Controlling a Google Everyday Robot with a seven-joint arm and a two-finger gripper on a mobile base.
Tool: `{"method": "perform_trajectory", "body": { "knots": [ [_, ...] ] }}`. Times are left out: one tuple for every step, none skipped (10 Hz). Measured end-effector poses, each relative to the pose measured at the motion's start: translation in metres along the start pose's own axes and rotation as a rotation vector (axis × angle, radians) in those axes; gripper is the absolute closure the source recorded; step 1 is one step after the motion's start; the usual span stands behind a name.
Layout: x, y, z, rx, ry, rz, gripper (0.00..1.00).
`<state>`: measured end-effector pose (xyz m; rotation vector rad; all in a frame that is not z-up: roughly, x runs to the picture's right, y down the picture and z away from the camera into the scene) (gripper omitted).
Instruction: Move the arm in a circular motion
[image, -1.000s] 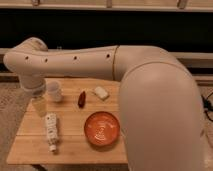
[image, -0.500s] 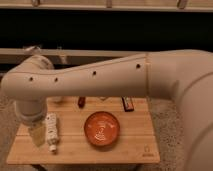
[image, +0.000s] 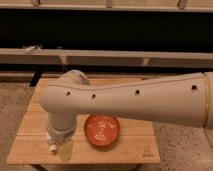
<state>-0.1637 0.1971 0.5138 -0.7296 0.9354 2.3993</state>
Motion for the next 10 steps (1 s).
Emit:
{"method": "perform_trajectory", "body": {
  "knots": [
    [-0.017,-0.008,0.005,0.012,-0.022,0.048,0.2],
    [-0.024,-0.01,0.006,0.014,-0.033,0.071,0.2],
    [-0.032,-0.009,0.007,0.011,-0.054,0.101,0.2],
    [-0.04,-0.007,0.007,0.002,-0.087,0.131,0.2],
    [-0.044,-0.005,0.007,-0.007,-0.108,0.15,0.2],
    [-0.051,-0.003,0.006,-0.017,-0.129,0.175,0.2],
    [-0.062,-0.002,0.003,-0.026,-0.158,0.209,0.2],
    [-0.068,-0.002,0.002,-0.03,-0.176,0.226,0.2],
    [-0.074,-0.002,0.001,-0.032,-0.195,0.246,0.2],
    [-0.081,-0.002,0.0,-0.031,-0.214,0.264,0.2]
  ]
}}
